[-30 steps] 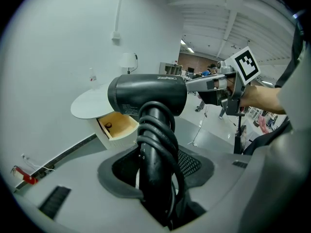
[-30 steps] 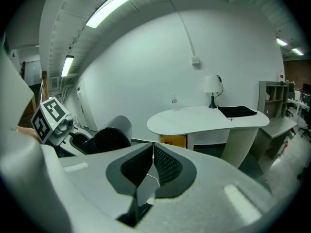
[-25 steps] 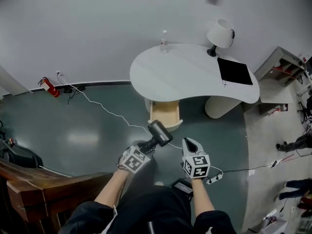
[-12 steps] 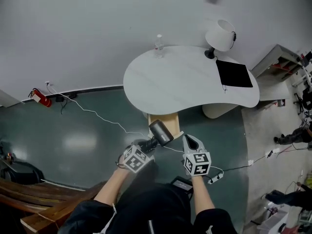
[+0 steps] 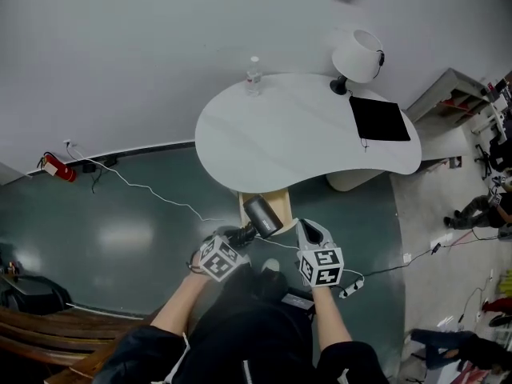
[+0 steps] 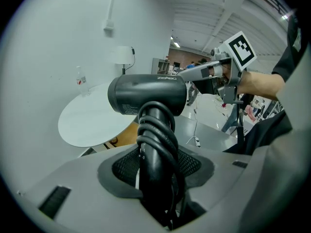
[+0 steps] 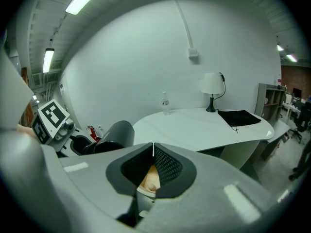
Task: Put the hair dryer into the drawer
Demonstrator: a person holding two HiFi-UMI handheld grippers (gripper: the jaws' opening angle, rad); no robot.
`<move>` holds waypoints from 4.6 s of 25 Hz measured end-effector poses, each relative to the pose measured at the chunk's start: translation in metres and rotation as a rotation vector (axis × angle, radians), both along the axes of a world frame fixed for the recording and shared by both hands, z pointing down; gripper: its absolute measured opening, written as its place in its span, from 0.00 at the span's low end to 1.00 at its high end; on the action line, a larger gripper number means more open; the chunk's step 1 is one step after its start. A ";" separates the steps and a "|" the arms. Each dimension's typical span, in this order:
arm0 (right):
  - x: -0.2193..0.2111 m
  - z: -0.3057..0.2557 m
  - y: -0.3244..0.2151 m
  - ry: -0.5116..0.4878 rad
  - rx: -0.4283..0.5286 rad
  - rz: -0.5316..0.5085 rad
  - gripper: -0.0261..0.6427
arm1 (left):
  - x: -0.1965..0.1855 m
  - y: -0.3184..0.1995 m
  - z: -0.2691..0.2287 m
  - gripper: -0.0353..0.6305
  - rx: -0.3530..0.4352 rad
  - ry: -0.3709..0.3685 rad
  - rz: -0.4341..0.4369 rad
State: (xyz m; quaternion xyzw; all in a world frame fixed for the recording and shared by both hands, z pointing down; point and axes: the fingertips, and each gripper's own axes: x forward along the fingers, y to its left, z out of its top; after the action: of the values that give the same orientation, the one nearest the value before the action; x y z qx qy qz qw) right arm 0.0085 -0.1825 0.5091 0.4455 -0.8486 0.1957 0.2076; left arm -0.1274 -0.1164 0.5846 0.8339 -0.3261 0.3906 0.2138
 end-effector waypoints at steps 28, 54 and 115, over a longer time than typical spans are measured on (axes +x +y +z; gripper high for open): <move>0.011 0.003 -0.041 -0.036 -0.013 -0.078 0.05 | 0.018 -0.026 0.005 0.36 -0.022 -0.041 -0.042; 0.040 0.059 -0.039 -0.029 -0.136 -0.037 0.05 | 0.042 -0.055 0.061 0.36 -0.070 -0.129 0.145; 0.048 0.136 -0.004 0.006 -0.262 0.059 0.05 | 0.054 -0.090 0.198 0.36 -0.116 -0.325 0.479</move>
State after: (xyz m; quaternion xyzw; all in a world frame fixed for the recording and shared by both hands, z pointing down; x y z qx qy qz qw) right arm 0.0565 -0.1862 0.6447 0.4399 -0.8017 0.3096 0.2606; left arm -0.0734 -0.2061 0.7827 0.8000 -0.1269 0.5765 0.1077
